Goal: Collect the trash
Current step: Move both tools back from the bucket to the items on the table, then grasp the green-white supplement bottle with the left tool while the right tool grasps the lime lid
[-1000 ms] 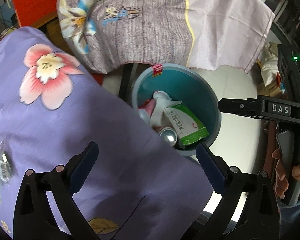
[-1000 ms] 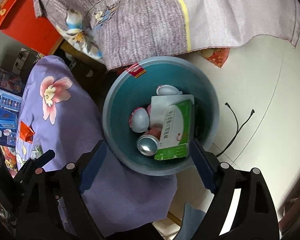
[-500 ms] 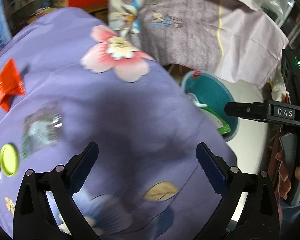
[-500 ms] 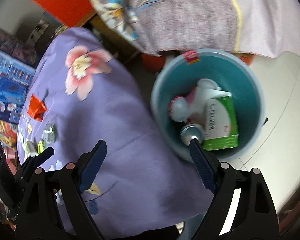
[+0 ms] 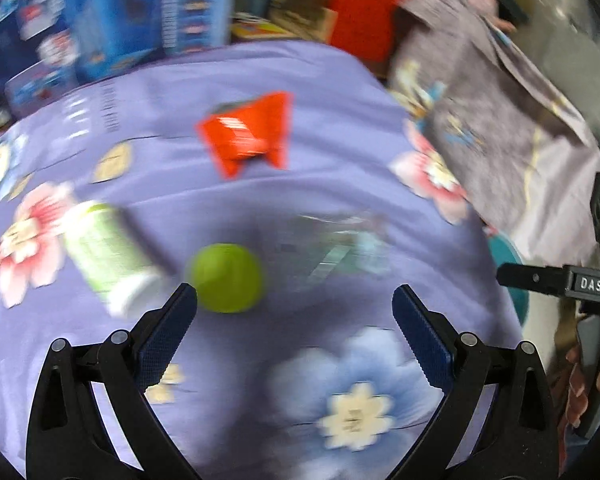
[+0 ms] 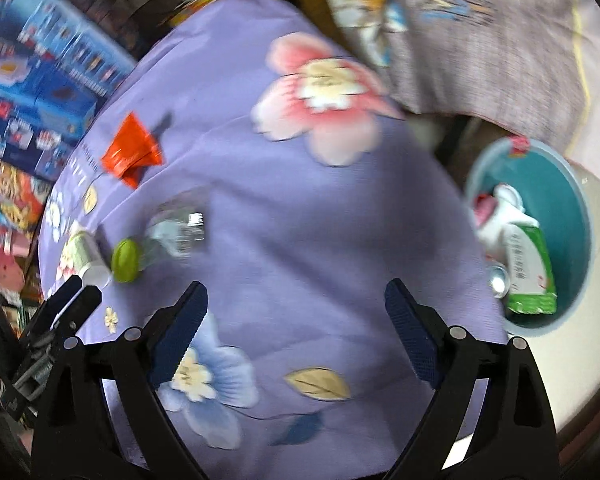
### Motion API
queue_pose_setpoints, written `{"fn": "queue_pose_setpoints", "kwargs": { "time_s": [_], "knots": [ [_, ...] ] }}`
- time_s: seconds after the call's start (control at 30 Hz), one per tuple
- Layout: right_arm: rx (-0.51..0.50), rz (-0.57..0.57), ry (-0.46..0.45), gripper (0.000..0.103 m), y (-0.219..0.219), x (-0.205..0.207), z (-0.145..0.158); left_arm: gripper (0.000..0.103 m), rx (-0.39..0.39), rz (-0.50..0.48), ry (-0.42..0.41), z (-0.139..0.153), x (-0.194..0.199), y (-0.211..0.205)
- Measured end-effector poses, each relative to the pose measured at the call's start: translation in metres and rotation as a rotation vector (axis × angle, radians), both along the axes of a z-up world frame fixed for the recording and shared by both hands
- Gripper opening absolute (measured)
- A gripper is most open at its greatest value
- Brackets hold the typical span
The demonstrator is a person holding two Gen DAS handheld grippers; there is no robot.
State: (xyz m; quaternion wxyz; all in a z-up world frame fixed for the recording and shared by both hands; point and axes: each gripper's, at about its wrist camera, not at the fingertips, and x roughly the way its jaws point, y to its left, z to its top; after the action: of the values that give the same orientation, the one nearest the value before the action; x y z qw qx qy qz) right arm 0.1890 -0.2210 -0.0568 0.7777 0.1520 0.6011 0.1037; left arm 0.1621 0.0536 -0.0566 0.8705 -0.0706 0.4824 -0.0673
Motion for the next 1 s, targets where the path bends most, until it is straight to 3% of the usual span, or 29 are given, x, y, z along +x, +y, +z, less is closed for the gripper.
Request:
{"fn": "queue_pose_setpoints", "kwargs": {
  "time_s": [0.33,0.7,0.73,0.8,0.97,1.0],
  "knots": [
    [-0.047,0.136,0.003,0.086,0.099,0.036,0.009,0.098,-0.059,0.229,0.039,-0.018,0.008,0.100],
    [-0.095,0.196,0.034,0.086,0.147,0.058,-0.004,0.097,-0.097,0.273,0.090,-0.051,0.046,0.117],
    [-0.098,0.200,0.036,0.086,0.149,0.058,-0.004,0.094,-0.099,0.274,0.089,-0.053,0.047,0.117],
    [-0.103,0.212,0.039,0.086,0.155,0.057,-0.005,0.076,-0.084,0.266,0.091,-0.056,0.048,0.118],
    [-0.104,0.253,0.040,0.086,0.176,0.055,-0.006,0.061,-0.052,0.225,0.069,-0.053,0.036,0.126],
    [-0.104,0.264,0.039,0.086,0.182,0.054,-0.006,0.054,-0.055,0.214,0.071,-0.053,0.033,0.129]
  ]
}}
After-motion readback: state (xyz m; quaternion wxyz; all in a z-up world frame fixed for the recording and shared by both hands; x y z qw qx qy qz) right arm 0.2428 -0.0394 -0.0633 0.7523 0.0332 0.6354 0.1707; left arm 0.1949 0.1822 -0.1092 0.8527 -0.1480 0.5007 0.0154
